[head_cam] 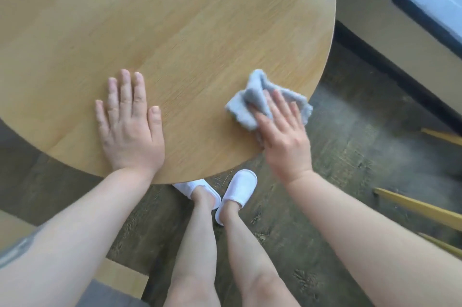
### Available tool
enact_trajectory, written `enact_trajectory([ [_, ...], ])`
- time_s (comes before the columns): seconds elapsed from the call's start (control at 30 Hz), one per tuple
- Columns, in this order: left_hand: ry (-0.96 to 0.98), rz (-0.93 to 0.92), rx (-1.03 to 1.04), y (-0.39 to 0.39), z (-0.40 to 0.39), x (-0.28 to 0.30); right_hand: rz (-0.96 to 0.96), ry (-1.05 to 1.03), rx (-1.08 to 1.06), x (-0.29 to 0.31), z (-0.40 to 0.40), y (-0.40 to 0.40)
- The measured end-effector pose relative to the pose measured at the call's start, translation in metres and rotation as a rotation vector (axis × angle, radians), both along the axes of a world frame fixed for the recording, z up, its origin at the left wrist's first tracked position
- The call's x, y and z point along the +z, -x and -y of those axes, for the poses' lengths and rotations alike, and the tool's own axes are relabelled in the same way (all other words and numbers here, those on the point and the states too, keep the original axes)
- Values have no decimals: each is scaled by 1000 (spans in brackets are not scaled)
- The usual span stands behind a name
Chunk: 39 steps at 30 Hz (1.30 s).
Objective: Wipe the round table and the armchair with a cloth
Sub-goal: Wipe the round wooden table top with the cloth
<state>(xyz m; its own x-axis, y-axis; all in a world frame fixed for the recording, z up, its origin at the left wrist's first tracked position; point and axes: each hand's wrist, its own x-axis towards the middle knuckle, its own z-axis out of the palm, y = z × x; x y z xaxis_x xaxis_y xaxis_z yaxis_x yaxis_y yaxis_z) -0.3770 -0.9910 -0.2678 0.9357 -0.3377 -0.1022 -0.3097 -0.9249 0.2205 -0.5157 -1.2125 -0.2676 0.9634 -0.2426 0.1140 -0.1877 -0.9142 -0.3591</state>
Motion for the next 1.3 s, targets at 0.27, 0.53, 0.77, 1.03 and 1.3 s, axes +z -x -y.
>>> enact_trajectory([
  [0.27, -60, 3, 2, -1, 1, -2, 95, -124, 41, 15, -75, -69],
  [0.53, -27, -7, -15, 2, 1, -2, -50, 36, -111, 11, 42, -11],
  [0.77, -60, -111, -87, -13, -9, 6, -5, -21, -256, 10, 5, -105],
  [1.03, -102, -102, -213, -78, -88, 14, -54, -88, 416, 28, -45, -23],
  [1.3, -93, -116, -373, -116, -96, 10, 43, 17, -509, -1, -120, -98],
])
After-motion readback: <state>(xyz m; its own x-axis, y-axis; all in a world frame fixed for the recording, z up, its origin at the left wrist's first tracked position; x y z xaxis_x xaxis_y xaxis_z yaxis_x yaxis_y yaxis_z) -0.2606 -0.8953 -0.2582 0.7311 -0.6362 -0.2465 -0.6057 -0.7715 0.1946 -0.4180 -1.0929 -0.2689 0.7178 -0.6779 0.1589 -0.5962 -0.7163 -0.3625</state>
